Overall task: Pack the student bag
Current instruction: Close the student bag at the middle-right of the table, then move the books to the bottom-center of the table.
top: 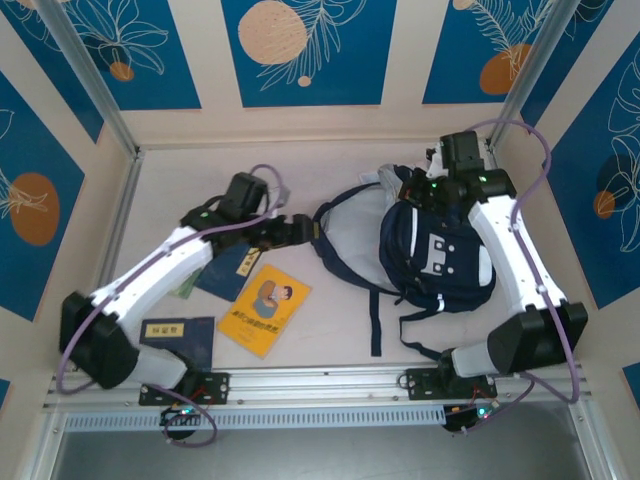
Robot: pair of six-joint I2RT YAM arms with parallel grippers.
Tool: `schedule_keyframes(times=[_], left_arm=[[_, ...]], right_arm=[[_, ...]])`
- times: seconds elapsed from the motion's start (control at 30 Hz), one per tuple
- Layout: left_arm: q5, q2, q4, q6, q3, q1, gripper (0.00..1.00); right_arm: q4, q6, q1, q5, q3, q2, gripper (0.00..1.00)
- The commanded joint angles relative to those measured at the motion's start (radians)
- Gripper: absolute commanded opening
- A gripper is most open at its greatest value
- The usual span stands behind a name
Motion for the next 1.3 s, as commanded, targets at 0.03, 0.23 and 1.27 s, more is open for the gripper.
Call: schedule_keyframes(times=[0.03, 0.23, 1.27], left_arm=[[-0.306, -0.162, -0.304, -0.063, -0.097, 0.078, 0.90], [-0.423, -0.262, -0.461, -0.223, -0.279, 0.136, 0.92], [-0.084, 0.056, 0.239, -0.098, -0.551, 0.142, 0.91]], right_arm=[[-0.115, -0.012, 0.076, 0.377, 0.128, 0.114, 0.40], [-0.158, -0.111, 0.261, 0.616, 0.197, 0.177, 0.66], [0.136, 0.057, 0.403, -0.063, -0.405, -0.280, 0.64]])
